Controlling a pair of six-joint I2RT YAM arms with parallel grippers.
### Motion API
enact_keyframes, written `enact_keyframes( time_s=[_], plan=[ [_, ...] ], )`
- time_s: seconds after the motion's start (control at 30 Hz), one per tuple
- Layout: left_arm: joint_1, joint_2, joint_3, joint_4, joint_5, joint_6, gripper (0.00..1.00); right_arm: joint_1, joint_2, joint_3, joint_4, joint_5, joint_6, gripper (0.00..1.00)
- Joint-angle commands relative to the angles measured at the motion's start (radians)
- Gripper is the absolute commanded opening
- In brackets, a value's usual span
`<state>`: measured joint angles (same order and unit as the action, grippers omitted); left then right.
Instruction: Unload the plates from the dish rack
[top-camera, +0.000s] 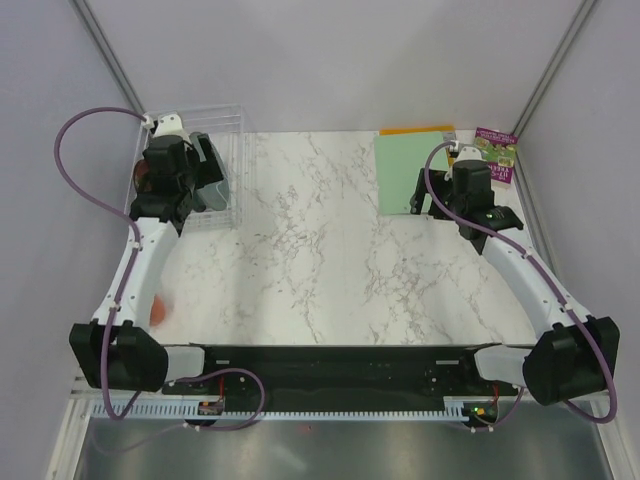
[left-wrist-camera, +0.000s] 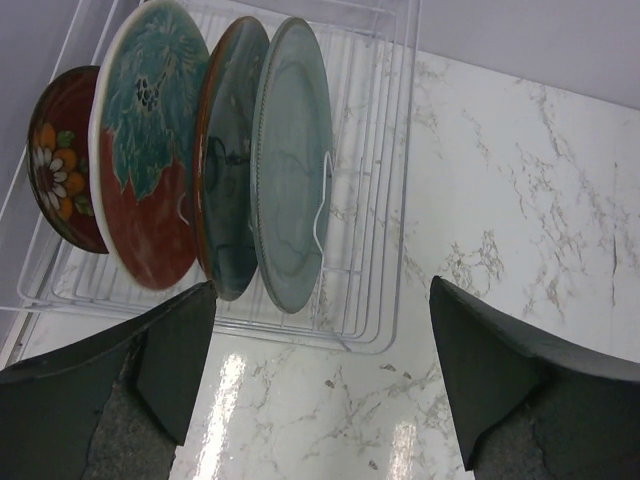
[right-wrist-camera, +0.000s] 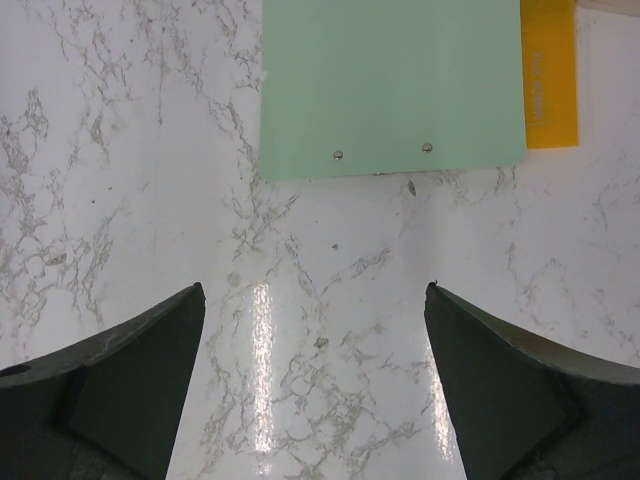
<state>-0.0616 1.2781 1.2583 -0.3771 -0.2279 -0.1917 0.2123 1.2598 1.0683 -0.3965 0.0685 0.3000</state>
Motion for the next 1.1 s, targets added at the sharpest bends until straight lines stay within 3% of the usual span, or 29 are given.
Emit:
enact_keyframes(
  time_s=[0.0, 0.4, 0.63, 0.73, 0.8, 0.9, 1.07],
  plan=[
    [0.016, 0.061, -0.004, 0.167, -0.008, -0.028, 0.93, -0.002, -0.011, -0.03, 0.048, 0.005, -0.004, 0.98],
    [0.051, 0.277, 0.061, 0.257, -0.034, -0.052, 0.87, -0.002, -0.005, -0.062, 0.062, 0.01, -0.007, 0.98],
    [0.049, 0.378, 0.093, 0.303, -0.108, -0.034, 0.75, -0.001, 0.015, -0.065, 0.067, 0.016, -0.009, 0.98],
    [0.046, 0.408, 0.099, 0.326, -0.162, -0.015, 0.58, -0.001, 0.027, -0.067, 0.068, 0.013, -0.007, 0.98],
    [0.046, 0.423, 0.113, 0.337, -0.185, 0.008, 0.4, -0.002, 0.038, -0.068, 0.071, 0.011, -0.007, 0.98],
    [0.046, 0.452, 0.138, 0.336, -0.203, 0.026, 0.04, -0.001, 0.05, -0.07, 0.074, 0.008, -0.006, 0.98],
    [0.014, 0.478, 0.159, 0.356, -0.287, 0.075, 0.02, -0.001, 0.064, -0.074, 0.074, 0.004, -0.001, 0.98]
  ],
)
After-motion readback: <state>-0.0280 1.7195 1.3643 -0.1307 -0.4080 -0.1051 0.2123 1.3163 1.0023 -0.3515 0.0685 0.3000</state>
